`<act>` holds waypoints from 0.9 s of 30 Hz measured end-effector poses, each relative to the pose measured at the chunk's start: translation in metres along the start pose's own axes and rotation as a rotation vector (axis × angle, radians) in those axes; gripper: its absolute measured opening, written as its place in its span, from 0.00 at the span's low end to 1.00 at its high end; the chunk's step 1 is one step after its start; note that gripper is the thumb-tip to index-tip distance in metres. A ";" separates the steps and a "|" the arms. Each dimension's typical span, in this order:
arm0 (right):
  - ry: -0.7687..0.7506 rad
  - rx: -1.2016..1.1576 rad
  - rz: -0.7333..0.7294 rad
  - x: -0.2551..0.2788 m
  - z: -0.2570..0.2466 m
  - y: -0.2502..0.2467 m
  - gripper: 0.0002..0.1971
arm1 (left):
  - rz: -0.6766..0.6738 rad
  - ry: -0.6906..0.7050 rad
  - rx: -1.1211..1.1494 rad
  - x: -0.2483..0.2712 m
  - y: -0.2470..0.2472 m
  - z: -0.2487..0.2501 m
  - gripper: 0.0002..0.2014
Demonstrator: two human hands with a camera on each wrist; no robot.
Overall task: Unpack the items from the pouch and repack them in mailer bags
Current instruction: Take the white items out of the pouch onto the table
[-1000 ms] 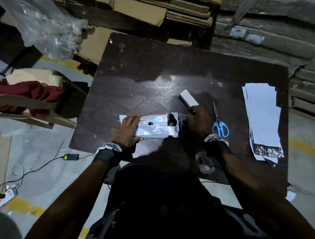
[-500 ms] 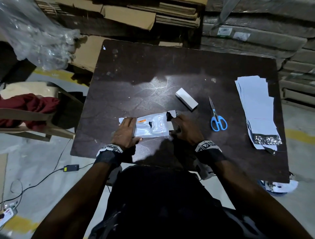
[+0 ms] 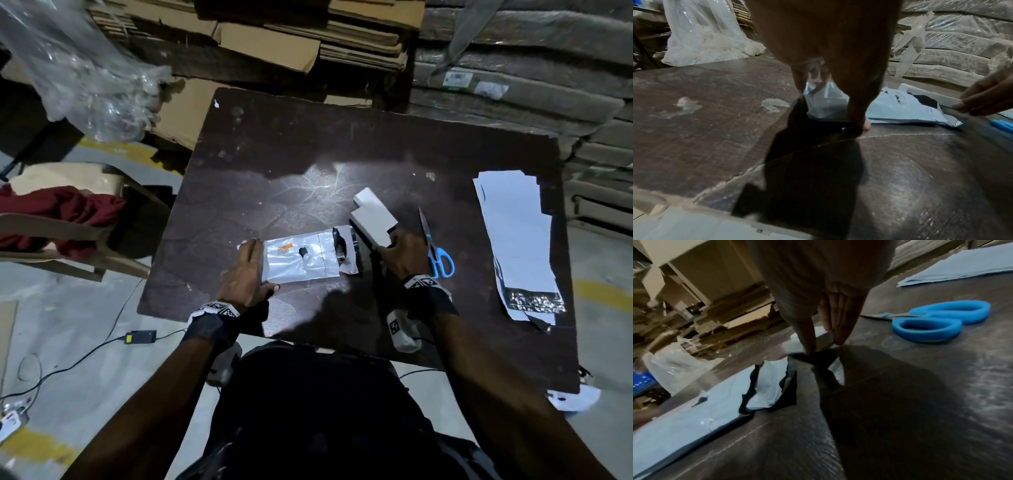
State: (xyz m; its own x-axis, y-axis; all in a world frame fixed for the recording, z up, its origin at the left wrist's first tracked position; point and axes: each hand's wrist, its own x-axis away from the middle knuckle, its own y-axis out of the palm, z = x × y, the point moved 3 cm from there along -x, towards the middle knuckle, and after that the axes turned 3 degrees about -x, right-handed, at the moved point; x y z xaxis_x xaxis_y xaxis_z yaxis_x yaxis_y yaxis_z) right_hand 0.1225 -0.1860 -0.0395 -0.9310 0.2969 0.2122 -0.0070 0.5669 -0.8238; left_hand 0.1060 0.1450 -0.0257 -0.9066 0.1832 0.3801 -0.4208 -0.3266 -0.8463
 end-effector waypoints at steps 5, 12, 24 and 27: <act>-0.084 0.056 0.105 -0.004 -0.009 0.006 0.22 | 0.054 -0.114 0.016 0.007 -0.004 -0.013 0.46; -0.257 -0.107 -0.314 0.011 -0.050 0.032 0.05 | 0.042 -0.161 0.084 -0.003 0.001 -0.021 0.35; -0.293 -0.111 -0.412 0.004 -0.042 0.045 0.09 | -0.051 -0.046 -0.065 -0.007 -0.008 -0.016 0.31; -0.307 -0.068 -0.411 -0.004 -0.033 0.054 0.13 | 0.063 -0.031 -0.005 -0.011 -0.015 -0.019 0.28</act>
State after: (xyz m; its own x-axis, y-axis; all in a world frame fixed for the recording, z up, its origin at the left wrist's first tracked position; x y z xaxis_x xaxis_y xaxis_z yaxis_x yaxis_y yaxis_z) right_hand 0.1377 -0.1310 -0.0670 -0.9205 -0.1949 0.3388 -0.3810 0.6407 -0.6666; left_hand 0.1229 0.1659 -0.0246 -0.9317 0.1341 0.3376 -0.3632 -0.3320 -0.8706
